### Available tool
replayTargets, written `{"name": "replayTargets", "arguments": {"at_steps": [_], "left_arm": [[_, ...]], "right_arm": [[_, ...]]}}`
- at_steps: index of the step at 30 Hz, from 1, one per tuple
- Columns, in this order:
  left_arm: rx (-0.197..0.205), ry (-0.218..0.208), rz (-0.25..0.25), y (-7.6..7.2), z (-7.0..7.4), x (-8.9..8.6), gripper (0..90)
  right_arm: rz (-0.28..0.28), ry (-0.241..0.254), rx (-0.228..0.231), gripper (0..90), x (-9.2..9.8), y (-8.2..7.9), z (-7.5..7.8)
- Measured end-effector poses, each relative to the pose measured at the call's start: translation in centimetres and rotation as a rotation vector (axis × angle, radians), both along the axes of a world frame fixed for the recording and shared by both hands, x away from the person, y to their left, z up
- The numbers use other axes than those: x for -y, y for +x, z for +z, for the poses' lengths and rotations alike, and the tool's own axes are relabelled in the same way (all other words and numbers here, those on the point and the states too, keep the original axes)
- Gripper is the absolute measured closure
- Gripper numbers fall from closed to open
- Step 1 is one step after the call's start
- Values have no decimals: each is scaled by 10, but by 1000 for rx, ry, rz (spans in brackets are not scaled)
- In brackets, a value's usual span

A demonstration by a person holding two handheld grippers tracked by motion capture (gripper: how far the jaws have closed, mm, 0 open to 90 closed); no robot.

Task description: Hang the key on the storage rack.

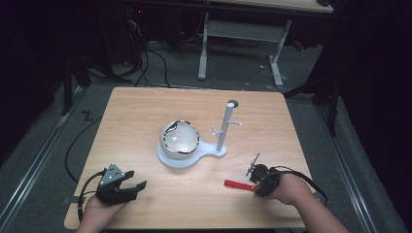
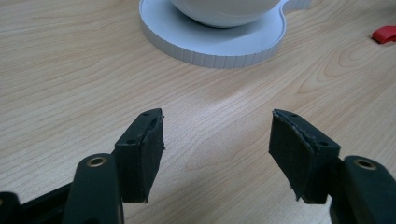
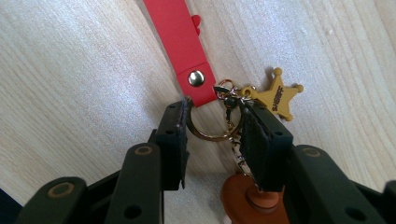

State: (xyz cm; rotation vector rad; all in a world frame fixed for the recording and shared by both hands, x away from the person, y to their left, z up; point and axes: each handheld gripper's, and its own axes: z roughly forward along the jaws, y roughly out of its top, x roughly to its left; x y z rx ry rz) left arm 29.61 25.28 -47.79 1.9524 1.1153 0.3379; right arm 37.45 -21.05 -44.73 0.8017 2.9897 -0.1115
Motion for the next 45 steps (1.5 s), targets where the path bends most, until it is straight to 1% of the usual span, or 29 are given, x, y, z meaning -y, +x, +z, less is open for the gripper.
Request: {"name": "replayTargets", "arguments": {"at_steps": [4, 5, 8, 10, 11, 14, 18, 19, 20, 21, 22, 23, 25, 26, 27, 29, 30, 31, 32, 33, 34, 35, 36, 37, 39, 42, 43, 44, 45], "left_arm": [[-2, -2, -1, 0, 0, 0, 359], [-4, -2, -1, 0, -1, 0, 359], [-2, -1, -1, 0, 0, 0, 359], [-3, -1, 0, 0, 0, 0, 360], [-4, -3, 1, 0, 0, 0, 360], [-5, -1, -1, 0, -1, 0, 359], [-5, 0, -2, 0, -1, 1, 359], [-5, -1, -2, 0, -1, 2, 359], [-5, -1, -2, 0, -1, 2, 359], [-7, 0, -2, 0, -1, 2, 359], [-8, 1, -2, 0, -1, 2, 360], [-9, 2, -3, 0, -1, 2, 360], [-7, 3, -5, 0, -1, 2, 359], [-6, 2, -5, 0, -1, 2, 359], [-5, 2, -6, 0, -1, 2, 359], [-4, 1, -6, 0, -1, 2, 359], [-5, 2, -7, 0, -1, 2, 359], [-9, 2, -8, 0, -1, 2, 359], [-9, 2, -8, 0, -1, 2, 359], [-10, 4, -8, 0, -2, 1, 359], [-10, 4, -8, 0, -2, 1, 360], [-10, 2, -8, 0, -1, 1, 359], [-10, 2, -8, 0, -1, 1, 360], [-10, 2, -8, 0, -1, 1, 359], [-11, 3, -9, 0, -2, 1, 359], [-11, 3, -11, 0, -1, 2, 359], [-11, 6, -15, 0, -1, 2, 360], [-12, 5, -16, 0, -2, 2, 360], [-12, 5, -17, 1, -2, 2, 360]], "right_arm": [[0, -2, 5, 615, -1, 0, 0], [-16, 6, 2, 615, 0, -1, 0], [-12, 2, 4, 614, 0, -2, 1], [-15, 5, 1, 614, 1, -2, 3], [-27, 21, 2, 614, 3, -1, 6], [-40, 26, 2, 614, 5, 0, 11], [-64, 75, 19, 614, 9, 0, 28], [-67, 85, 18, 659, 10, 0, 32], [-67, 85, 18, 659, 10, 0, 32], [-62, 90, 31, 768, 11, -1, 37], [-85, 114, 43, 769, 13, 0, 45], [-110, 148, 32, 741, 16, 3, 54], [-108, 139, 32, 730, 17, 3, 55], [-101, 119, 31, 727, 17, 3, 55], [-92, 103, 30, 722, 16, 2, 53], [-79, 89, 23, 722, 14, 1, 48], [-73, 84, 8, 714, 13, 0, 43], [-72, 78, -15, 676, 12, -1, 33], [-72, 78, -15, 676, 12, -1, 33], [-69, 63, -43, 603, 10, -3, 23], [-69, 63, -43, 603, 10, -3, 23], [-64, 44, -48, 567, 8, -4, 15], [-62, 38, -57, 555, 7, -5, 12], [-62, 38, -57, 555, 7, -5, 12], [-65, 30, -70, 541, 7, -5, 6], [-68, 34, -55, 519, 6, -8, 2], [-59, 34, -45, 498, 6, -10, 2], [-58, 28, -37, 486, 5, -13, 1], [-40, 13, -23, 485, 3, -15, 0]]}}
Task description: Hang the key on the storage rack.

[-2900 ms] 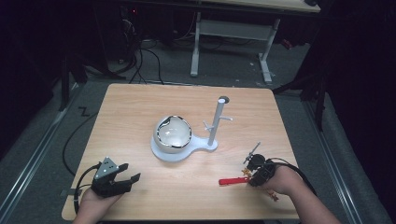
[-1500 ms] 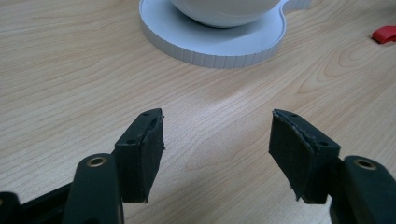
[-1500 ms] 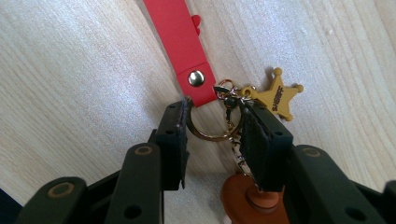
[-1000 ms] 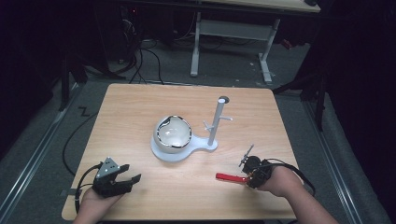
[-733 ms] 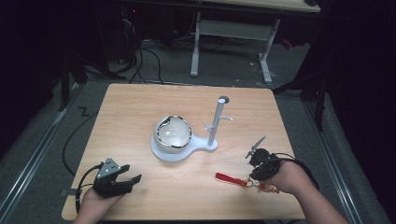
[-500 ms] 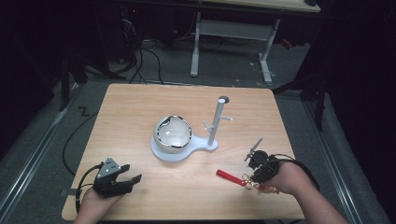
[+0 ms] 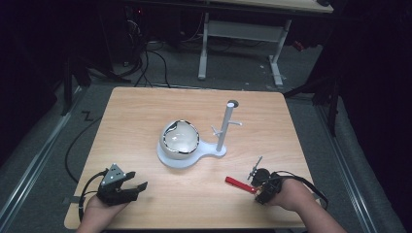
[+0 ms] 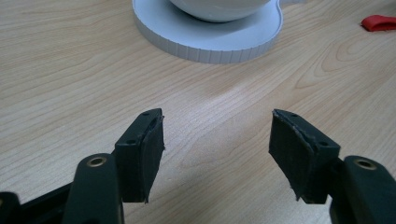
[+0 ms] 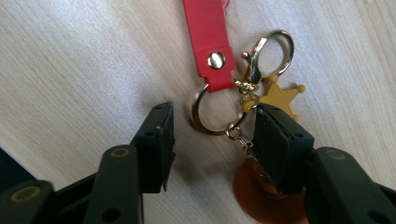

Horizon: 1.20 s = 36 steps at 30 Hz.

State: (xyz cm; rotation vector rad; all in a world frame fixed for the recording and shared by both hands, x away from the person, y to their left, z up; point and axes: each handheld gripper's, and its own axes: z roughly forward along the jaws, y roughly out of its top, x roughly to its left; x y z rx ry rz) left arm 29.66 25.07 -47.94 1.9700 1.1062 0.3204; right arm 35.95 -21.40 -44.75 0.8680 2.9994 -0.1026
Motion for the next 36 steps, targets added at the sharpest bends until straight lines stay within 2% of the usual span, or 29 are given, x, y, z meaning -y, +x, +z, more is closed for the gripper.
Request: {"name": "replayTargets", "arguments": {"at_steps": [4, 6, 8, 10, 11, 15, 17, 19, 21, 22, 25, 30, 32, 34, 36], "left_arm": [[0, 1, -3, 0, 0, 1, 360], [1, 2, -5, 0, 0, 1, 360], [1, 2, -5, 0, 0, 1, 360], [0, 3, -6, 0, 0, 1, 361], [-1, 3, -5, 0, 0, 1, 361], [-3, 4, -5, 0, 0, 1, 361], [-4, 4, -7, 0, -1, 1, 361], [-4, 4, -8, 0, -1, 1, 361], [-4, 3, -8, 0, 0, 1, 362], [-4, 3, -8, 0, 0, 1, 362], [-4, 3, -8, 0, 0, 1, 362], [-5, 3, -9, 0, 0, 1, 361], [-6, 3, -9, 0, 0, 1, 361], [-6, 2, -9, 0, 0, 1, 362], [-7, 3, -9, 0, 0, 1, 362]], "right_arm": [[-5, 16, 4, 520, -2, -2, 0], [3, 30, 3, 596, -2, -3, 1], [4, 28, 10, 609, -1, -3, 2], [-2, 27, 23, 751, 0, -3, 4], [-2, 27, 23, 751, 0, -3, 4], [16, 10, 40, 850, 2, -2, 10], [11, 17, 42, 864, 2, -2, 14], [30, 2, 51, 871, 2, -1, 19], [25, 2, 50, 874, 2, 0, 25], [22, 10, 54, 874, 3, 1, 32], [20, 17, 59, 875, 4, 2, 39], [-3, 67, 74, 875, 7, 6, 59], [-4, 72, 77, 875, 8, 7, 63], [-4, 86, 97, 875, 7, 8, 76], [-11, 95, 100, 875, 7, 9, 79]]}}
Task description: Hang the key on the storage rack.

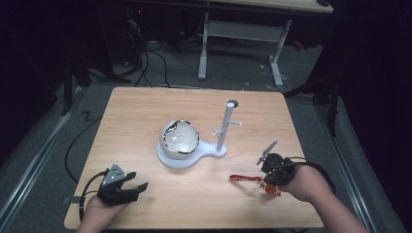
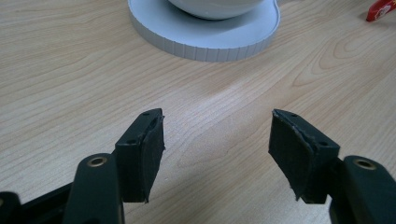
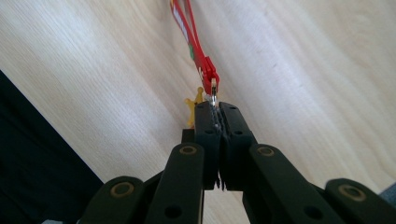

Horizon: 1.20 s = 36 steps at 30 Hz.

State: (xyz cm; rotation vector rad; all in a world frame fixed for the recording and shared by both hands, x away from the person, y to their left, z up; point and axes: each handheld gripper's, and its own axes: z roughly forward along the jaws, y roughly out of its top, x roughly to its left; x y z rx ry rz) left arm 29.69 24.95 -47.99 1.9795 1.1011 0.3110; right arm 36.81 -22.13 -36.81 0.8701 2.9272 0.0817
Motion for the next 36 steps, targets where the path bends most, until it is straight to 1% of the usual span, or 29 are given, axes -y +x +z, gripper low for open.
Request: {"name": "replayTargets", "arguments": {"at_steps": [4, 5, 6, 7, 11, 12, 14, 15, 17, 19, 20, 21, 22, 23, 26, 28, 31, 34, 36], "left_arm": [[0, -2, 0, 0, 0, 0, 362], [0, -2, -1, 0, 0, 0, 362], [0, -2, -1, 0, 0, 0, 361], [-2, -2, 0, 0, 0, 0, 361], [-1, -2, -1, 0, 0, 0, 361], [-1, -2, -1, 0, 0, 0, 362], [-2, -2, -1, 0, 0, 0, 361], [-1, -3, -2, 0, 0, 0, 361], [-1, -3, -2, 0, 0, 0, 361], [0, -4, -1, 0, 0, 0, 361], [0, -4, -1, 0, 0, 0, 361], [0, -4, -1, 0, 0, 0, 361], [0, -5, -1, 0, 0, -1, 362], [0, -5, -1, 0, 0, -1, 362], [-1, -5, -2, 0, 0, -1, 362], [-1, -5, -2, 0, 0, -1, 362], [-1, -5, -2, 0, 0, -1, 361], [0, -5, -2, 0, 0, -2, 361], [0, -9, 0, -1, 0, -3, 361]], "right_arm": [[10, 12, 38, 875, -3, 3, 19], [16, 23, 56, 874, -5, 4, 28], [16, 23, 56, 874, -5, 4, 28], [16, 25, 62, 874, -7, 5, 32], [31, 33, 100, 874, -14, 8, 53], [25, 39, 106, 874, -15, 8, 57], [42, 47, 134, 874, -21, 10, 71], [42, 47, 134, 874, -21, 10, 71], [56, 49, 158, 874, -27, 12, 82], [66, 52, 173, 874, -32, 13, 91], [74, 54, 189, 874, -37, 14, 99], [74, 54, 189, 874, -37, 14, 99], [84, 59, 202, 874, -42, 15, 107], [84, 59, 202, 874, -42, 15, 107], [108, 56, 227, 874, -55, 19, 122], [109, 56, 231, 874, -57, 19, 124], [125, 57, 246, 874, -66, 22, 133], [132, 57, 253, 874, -73, 26, 137], [132, 69, 246, 874, -79, 31, 140]]}}
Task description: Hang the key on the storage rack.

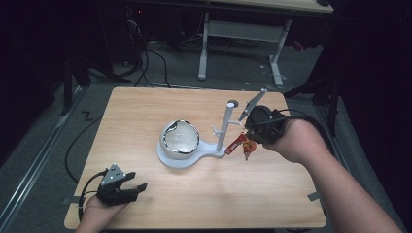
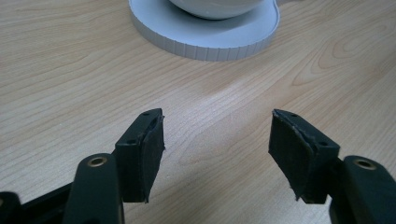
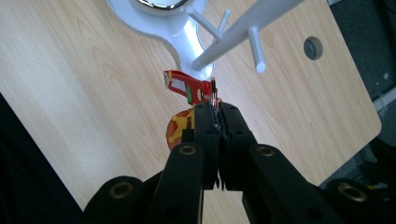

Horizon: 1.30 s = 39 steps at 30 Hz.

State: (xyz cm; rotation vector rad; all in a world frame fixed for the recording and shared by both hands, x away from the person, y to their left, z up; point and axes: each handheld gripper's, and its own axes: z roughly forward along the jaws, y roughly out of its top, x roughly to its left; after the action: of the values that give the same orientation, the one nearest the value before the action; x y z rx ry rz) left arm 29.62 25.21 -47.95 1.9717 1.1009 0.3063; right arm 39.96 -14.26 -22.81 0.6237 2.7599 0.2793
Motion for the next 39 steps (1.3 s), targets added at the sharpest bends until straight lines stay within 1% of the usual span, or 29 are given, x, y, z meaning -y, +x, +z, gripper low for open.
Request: {"name": "replayTargets", "arguments": {"at_steps": [4, 5, 7, 10, 12, 16, 18, 20, 24, 26, 31, 32, 39], "left_arm": [[-1, 0, 0, 0, 0, -1, 362], [-2, 1, 0, 0, 0, -1, 362], [-1, 2, -2, 0, 0, 0, 362], [-3, 3, -2, 0, 0, 0, 362], [-4, 4, -4, 0, 0, 0, 361], [-5, 7, -8, 0, -1, 1, 361], [-5, 7, -8, 0, -1, 1, 361], [-5, 7, -9, 0, -1, 1, 361], [-7, 9, -9, 0, -1, 1, 361], [-6, 9, -8, 0, -1, 1, 361], [-7, 9, -6, 0, -1, -1, 362], [-7, 5, -2, 0, -1, -1, 361], [-5, 1, 2, 0, -1, -4, 361]], "right_arm": [[-14, 5, -35, 874, -5, 8, 2], [-14, 5, -35, 874, -5, 8, 2], [-18, -5, -55, 874, -7, 13, 4], [-21, -7, -61, 873, -7, 15, 4], [-27, -20, -68, 874, -7, 17, 5], [-35, -21, -81, 873, -9, 18, 8], [-27, -20, -80, 873, -9, 19, 9], [-21, -19, -75, 873, -12, 20, 13], [-13, -15, -68, 873, -18, 21, 18], [-4, -14, -61, 873, -25, 24, 20], [0, -20, -52, 873, -31, 30, 22], [-7, -28, -47, 874, -32, 34, 22], [-29, -55, -42, 874, -30, 43, 18]]}}
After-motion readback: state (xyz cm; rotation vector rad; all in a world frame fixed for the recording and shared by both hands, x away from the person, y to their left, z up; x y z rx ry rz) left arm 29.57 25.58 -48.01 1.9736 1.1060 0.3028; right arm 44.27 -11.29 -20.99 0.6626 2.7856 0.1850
